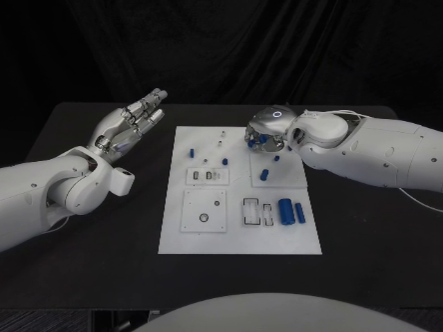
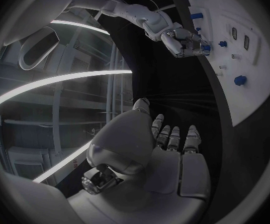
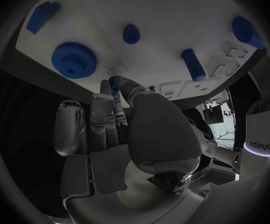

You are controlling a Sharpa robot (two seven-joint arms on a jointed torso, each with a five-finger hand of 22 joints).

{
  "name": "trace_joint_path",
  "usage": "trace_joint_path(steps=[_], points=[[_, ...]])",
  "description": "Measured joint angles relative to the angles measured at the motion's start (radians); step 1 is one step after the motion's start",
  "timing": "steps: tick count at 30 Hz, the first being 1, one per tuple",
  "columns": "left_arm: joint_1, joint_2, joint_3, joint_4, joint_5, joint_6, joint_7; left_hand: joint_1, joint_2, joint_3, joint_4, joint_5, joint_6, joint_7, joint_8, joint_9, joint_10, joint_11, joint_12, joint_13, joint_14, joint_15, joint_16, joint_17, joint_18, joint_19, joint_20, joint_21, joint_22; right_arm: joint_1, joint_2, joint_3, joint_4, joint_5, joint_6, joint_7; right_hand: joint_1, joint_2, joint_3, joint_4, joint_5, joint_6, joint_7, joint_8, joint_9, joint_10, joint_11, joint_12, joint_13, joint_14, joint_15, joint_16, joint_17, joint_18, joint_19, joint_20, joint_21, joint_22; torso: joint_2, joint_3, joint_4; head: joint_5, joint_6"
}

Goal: Assemble the parts on the task board

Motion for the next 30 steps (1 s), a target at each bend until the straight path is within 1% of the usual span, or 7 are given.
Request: trace_joint_path(steps=[2,3,6,10,18,21,30], points=[[0.0,0.0,0.0,0.0,0.001,0.0,0.0,0.014,-0.004,0.007,0.002,0.01,-0.043,-0.022,-0.003,-0.004,-0.007,0.003,0.0,-0.002,-0.001,0.01,0.0,0.0,0.0,0.0,0.011,0.0,0.0,0.02,0.004,0.001,0.004,0.003,-0.007,0.002,0.001,0.001,0.0,0.0,0.0,0.001,-0.001,0.0,0.0,0.004,-0.004,0.0,0.0,0.0,0.0,0.0,-0.006,0.0,0.0,0.0,0.0,0.0,0.001,-0.0005,0.0011,0.001,0.005],[0.0,0.0,0.0,0.0,0.001,0.0,0.0,0.013,-0.004,0.008,0.003,0.01,-0.09,-0.054,-0.008,-0.008,-0.011,0.014,0.0,-0.003,-0.001,0.012,0.0,0.0,0.0,0.0,0.011,0.0,0.0,0.029,0.008,0.002,0.005,0.003,-0.01,0.002,0.001,0.001,-0.003,-0.003,0.0,0.001,-0.001,0.0,0.0,0.005,-0.005,-0.001,0.0,0.0,0.0,-0.002,-0.013,0.0,0.0,0.0,0.0,0.0,0.001,-0.0006,0.0015,0.001,0.007],[0.0,0.001,0.0,-0.001,0.002,0.0,0.0,0.013,-0.004,0.008,0.003,0.01,-0.172,-0.11,-0.015,-0.016,-0.012,0.023,0.0,-0.003,-0.001,0.012,0.0,0.0,0.0,0.0,0.011,0.0,0.0,0.045,0.024,0.004,0.003,0.006,-0.017,0.004,0.002,0.003,-0.003,-0.003,-0.005,0.004,0.001,0.0,0.0,0.01,-0.004,-0.001,0.0,0.0,0.0,-0.004,-0.017,0.0,0.0,0.0,0.0,0.0,0.001,-0.0015,0.0023,0.001,0.01],[0.0,0.004,0.0,-0.004,0.003,0.0,0.0,0.013,-0.004,0.008,0.003,0.01,-0.205,-0.141,-0.015,-0.019,-0.011,0.022,0.0,-0.003,0.001,0.014,0.0,0.0,0.0,0.004,0.014,0.0,0.0,0.053,0.056,0.004,-0.014,0.014,-0.02,0.01,0.004,0.004,-0.003,-0.003,-0.005,0.005,0.002,0.0,0.0,0.01,-0.004,-0.001,0.001,0.0,0.0,-0.004,-0.012,0.0,0.0,0.0,0.0,0.0,0.002,-0.002,0.0035,-0.001,0.011],[0.0,0.014,0.0,-0.009,0.003,0.001,0.0,0.013,-0.004,0.008,0.003,0.015,-0.211,-0.147,-0.015,-0.019,-0.008,0.019,0.0,-0.003,0.002,0.016,0.0,0.0,0.0,0.0,0.018,0.0,0.0,0.054,0.123,0.004,-0.073,0.046,-0.018,0.024,0.004,0.004,-0.006,-0.005,-0.013,0.004,0.002,0.0,0.0,0.01,-0.004,-0.011,0.001,0.0,0.0,-0.004,-0.009,0.0,0.0,0.0,0.0,0.0,0.004,-0.002,0.0058,0.0,0.012],[0.0,0.016,0.0,-0.011,0.003,0.002,0.0,0.013,-0.004,0.008,0.003,0.015,-0.207,-0.151,-0.015,-0.019,-0.008,0.019,0.0,-0.003,0.002,0.016,0.0,0.001,0.0,0.0,0.018,0.0,0.0,0.053,0.146,0.004,-0.1,0.054,-0.016,0.027,0.004,0.004,-0.006,-0.005,-0.018,-0.003,0.01,0.0,0.0,0.01,-0.004,-0.012,0.001,0.0,0.0,-0.004,-0.01,0.0,0.0,0.0,0.0,0.0,0.004,-0.0021,0.0058,0.0,0.012],[0.0,0.021,0.0,-0.015,0.004,0.006,0.0,0.013,-0.004,0.008,0.003,0.015,-0.198,-0.142,-0.015,-0.018,-0.008,0.019,0.0,-0.003,0.002,0.016,0.0,0.001,0.0,0.0,0.018,0.0,0.0,0.052,0.193,0.004,-0.163,0.062,-0.005,0.03,0.004,0.004,-0.006,-0.005,-0.02,-0.006,0.013,0.001,0.0,0.001,0.005,-0.026,-0.003,-0.004,0.004,-0.004,-0.009,0.0,0.0,0.0,0.0,0.0,0.002,-0.0021,0.0043,0.001,0.016]])
